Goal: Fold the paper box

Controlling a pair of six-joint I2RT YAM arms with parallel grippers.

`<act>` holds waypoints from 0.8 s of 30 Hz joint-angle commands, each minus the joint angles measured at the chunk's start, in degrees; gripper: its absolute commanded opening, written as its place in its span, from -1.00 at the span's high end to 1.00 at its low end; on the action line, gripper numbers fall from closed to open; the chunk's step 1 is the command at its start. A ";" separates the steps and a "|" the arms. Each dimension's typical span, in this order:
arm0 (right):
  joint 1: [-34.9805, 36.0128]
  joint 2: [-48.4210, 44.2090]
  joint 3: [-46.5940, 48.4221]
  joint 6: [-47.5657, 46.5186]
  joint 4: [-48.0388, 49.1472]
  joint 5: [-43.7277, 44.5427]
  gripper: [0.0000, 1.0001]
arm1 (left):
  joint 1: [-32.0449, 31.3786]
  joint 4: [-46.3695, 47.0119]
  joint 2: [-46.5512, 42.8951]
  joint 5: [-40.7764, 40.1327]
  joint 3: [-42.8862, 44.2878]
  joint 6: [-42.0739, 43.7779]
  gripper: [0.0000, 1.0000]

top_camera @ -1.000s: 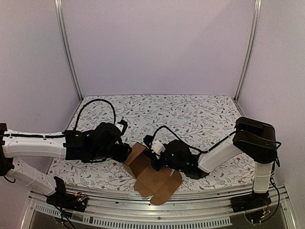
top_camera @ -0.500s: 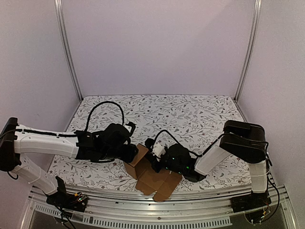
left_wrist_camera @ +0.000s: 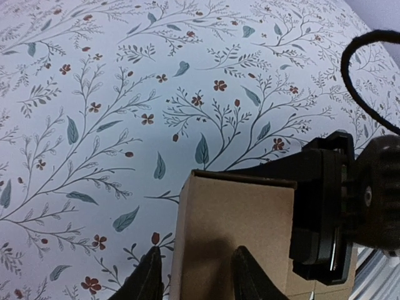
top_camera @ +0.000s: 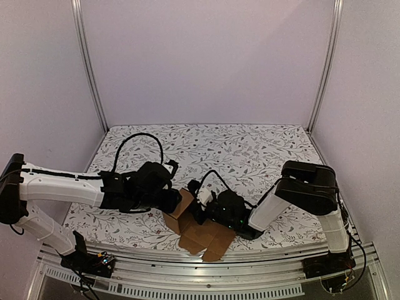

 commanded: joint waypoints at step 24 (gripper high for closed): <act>0.02 7.52 2.51 0.47 4.27 3.97 0.29 | 1.15 -4.99 1.64 0.50 1.52 0.45 0.23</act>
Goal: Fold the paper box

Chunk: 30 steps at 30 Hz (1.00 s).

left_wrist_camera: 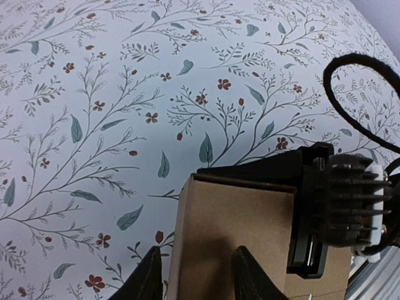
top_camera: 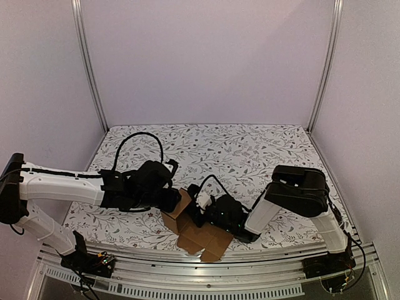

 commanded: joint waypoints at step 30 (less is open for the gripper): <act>0.04 0.17 1.63 -0.51 3.03 5.02 0.40 | 0.92 -3.32 1.30 1.39 -0.31 -0.41 0.24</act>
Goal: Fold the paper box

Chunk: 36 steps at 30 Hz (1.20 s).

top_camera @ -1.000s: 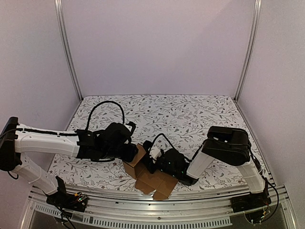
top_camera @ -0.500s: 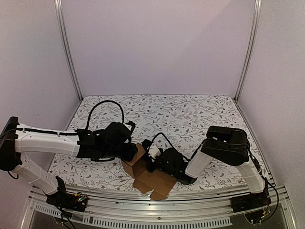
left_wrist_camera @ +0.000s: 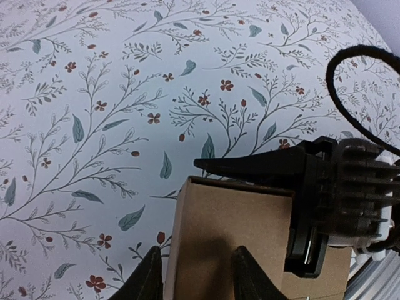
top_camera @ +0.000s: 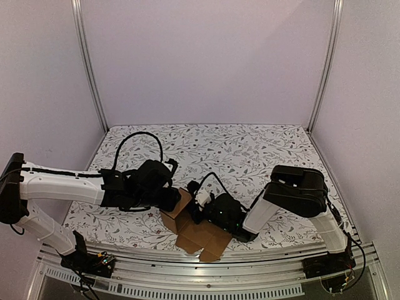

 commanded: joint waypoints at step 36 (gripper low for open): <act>0.16 -33.08 -15.21 2.75 -36.17 -3.74 -0.44 | 1.43 -5.00 -2.67 -2.47 -2.45 -1.04 0.21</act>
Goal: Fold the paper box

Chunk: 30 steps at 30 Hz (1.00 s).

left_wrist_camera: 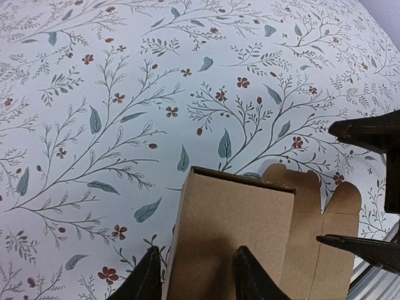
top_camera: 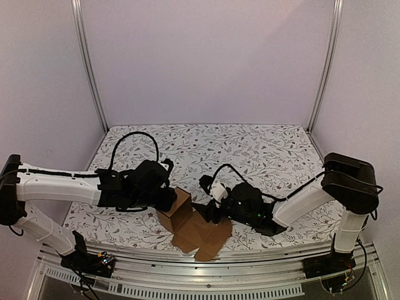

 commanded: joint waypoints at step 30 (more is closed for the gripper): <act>-4.01 -21.30 -5.43 53.77 -48.22 -20.63 -0.46 | 7.02 3.78 -5.49 7.33 -10.86 -3.04 0.21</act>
